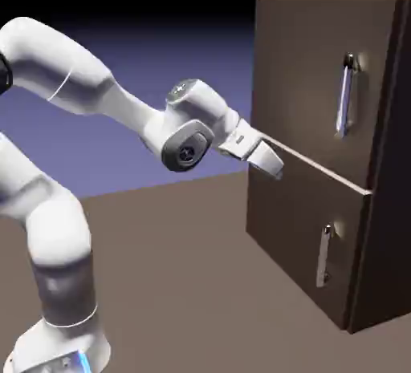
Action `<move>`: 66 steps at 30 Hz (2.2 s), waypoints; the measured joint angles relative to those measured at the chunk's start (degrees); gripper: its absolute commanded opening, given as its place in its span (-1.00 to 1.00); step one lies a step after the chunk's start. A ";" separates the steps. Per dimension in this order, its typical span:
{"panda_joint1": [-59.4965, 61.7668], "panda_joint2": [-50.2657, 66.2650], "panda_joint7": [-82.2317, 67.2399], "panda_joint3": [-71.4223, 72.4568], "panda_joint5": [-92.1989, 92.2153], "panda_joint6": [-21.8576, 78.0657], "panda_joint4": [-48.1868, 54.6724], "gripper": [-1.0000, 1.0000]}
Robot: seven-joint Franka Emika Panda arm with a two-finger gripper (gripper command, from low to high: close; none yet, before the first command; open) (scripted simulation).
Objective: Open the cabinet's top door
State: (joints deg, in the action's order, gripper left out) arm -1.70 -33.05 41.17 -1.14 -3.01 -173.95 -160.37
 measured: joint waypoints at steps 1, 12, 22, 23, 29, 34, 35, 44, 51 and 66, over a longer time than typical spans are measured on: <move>-0.84 -0.32 -1.07 -0.95 -2.49 0.05 0.52 0.00; -10.12 -3.85 -12.85 -11.38 -29.90 0.61 6.28 0.00; -18.55 -7.06 -23.57 -20.87 -54.82 1.12 11.52 0.00; -19.39 -7.38 -24.64 -21.81 -57.31 1.17 12.05 0.00; -24.45 -9.30 -31.07 -27.50 -72.26 1.47 15.19 0.00; -28.66 -10.91 -36.42 -32.25 -84.72 1.73 17.81 0.00; -29.51 -11.23 -37.49 -33.20 -87.21 1.78 18.33 0.00; -37.09 -14.11 -47.13 -41.73 -109.64 2.24 23.04 0.00; -42.99 -16.36 -54.63 -48.37 -127.08 2.59 26.71 0.00; -59.30 -16.87 -64.42 -62.64 -151.78 4.25 37.45 0.00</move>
State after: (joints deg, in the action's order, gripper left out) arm -61.00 -49.92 -23.25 -63.79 -154.78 -169.69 -122.92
